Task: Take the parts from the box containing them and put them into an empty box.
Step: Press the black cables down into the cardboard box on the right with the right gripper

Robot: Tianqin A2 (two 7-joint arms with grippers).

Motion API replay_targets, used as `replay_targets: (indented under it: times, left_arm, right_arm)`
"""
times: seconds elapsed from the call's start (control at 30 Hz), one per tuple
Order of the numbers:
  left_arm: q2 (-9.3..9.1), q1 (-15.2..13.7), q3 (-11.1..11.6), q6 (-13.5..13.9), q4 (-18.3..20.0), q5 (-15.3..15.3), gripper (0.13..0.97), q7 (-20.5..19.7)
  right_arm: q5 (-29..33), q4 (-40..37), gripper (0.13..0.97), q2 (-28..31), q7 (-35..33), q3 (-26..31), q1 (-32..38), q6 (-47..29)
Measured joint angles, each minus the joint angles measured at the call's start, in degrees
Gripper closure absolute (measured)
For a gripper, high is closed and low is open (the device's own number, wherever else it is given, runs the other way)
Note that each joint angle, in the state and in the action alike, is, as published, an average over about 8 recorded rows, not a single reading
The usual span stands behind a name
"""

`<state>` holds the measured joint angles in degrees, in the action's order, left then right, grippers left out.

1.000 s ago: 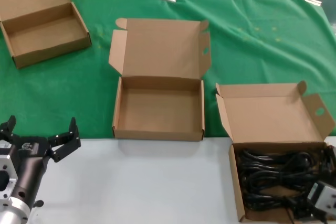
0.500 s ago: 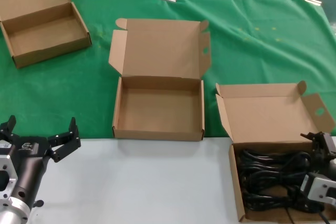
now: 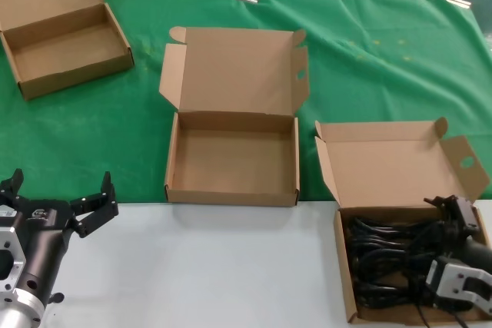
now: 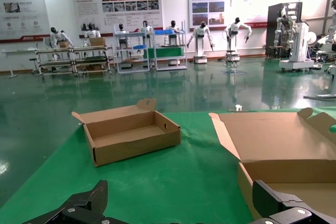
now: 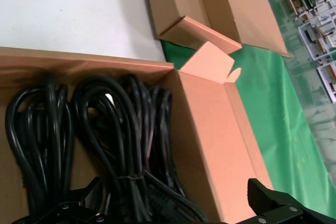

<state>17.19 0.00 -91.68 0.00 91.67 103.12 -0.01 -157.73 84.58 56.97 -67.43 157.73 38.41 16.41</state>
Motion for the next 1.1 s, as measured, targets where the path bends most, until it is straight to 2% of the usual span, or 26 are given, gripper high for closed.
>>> replay_targets:
  times: [0.37, 0.67, 0.97, 1.1]
  left_arm:
    - [0.00, 0.00, 0.00, 0.00, 0.00, 0.00, 0.132, 0.00]
    - [0.00, 0.00, 0.00, 0.00, 0.00, 0.00, 0.132, 0.00]
    - [0.00, 0.00, 0.00, 0.00, 0.00, 0.00, 0.132, 0.00]
    - [0.00, 0.00, 0.00, 0.00, 0.00, 0.00, 0.132, 0.00]
  right_arm:
    - [0.00, -1.37, 0.129, -1.46, -1.01, 0.00, -0.38, -0.35]
    - [0.00, -2.18, 0.170, -2.02, -0.78, 0.00, -0.32, -0.71]
    - [0.00, -2.60, 0.277, -2.36, -0.03, 0.00, -0.59, -1.32]
    - [0.00, -2.39, 0.363, -2.19, 0.35, 0.00, -0.82, -1.38]
